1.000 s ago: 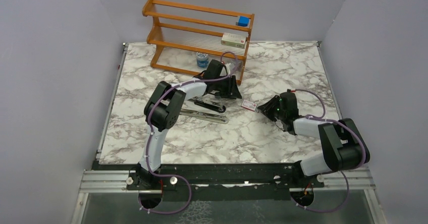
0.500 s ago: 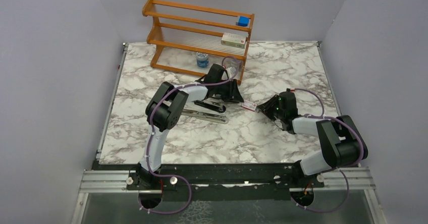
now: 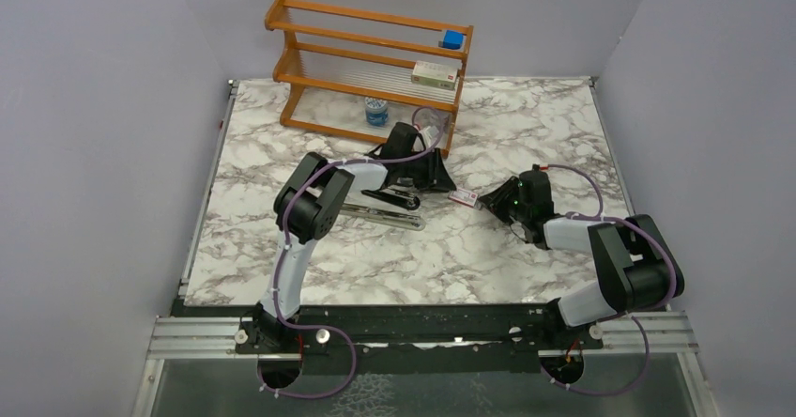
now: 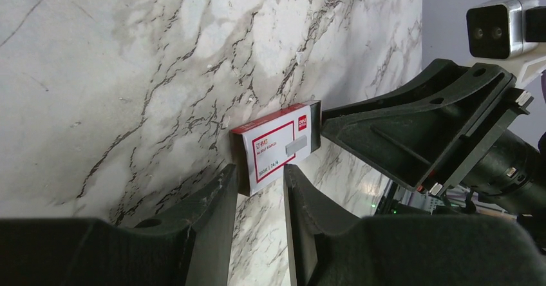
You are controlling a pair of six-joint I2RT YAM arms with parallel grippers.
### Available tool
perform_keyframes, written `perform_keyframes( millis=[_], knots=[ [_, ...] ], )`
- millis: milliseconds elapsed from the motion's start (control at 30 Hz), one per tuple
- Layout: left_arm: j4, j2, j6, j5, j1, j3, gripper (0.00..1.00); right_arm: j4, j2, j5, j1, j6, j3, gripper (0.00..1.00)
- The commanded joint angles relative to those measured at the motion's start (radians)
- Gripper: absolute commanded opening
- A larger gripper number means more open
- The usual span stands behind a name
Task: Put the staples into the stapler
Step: Open the staple box at the center of the board.
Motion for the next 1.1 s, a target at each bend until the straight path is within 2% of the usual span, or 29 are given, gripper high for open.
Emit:
perform_keyframes(
  millis=[0, 767, 1067],
  knots=[
    [0.072, 0.025, -0.036, 0.028, -0.014, -0.022, 0.34, -0.002, 0.0, 0.017, 0.003, -0.015, 0.011, 0.3],
    [0.111, 0.044, -0.056, 0.049, -0.034, -0.009, 0.3, -0.004, 0.014, -0.007, 0.002, -0.028, 0.025, 0.28],
    [0.113, 0.051, -0.06, 0.051, -0.036, -0.002, 0.22, -0.007, 0.016, -0.01, 0.002, -0.03, 0.027, 0.27]
  ],
)
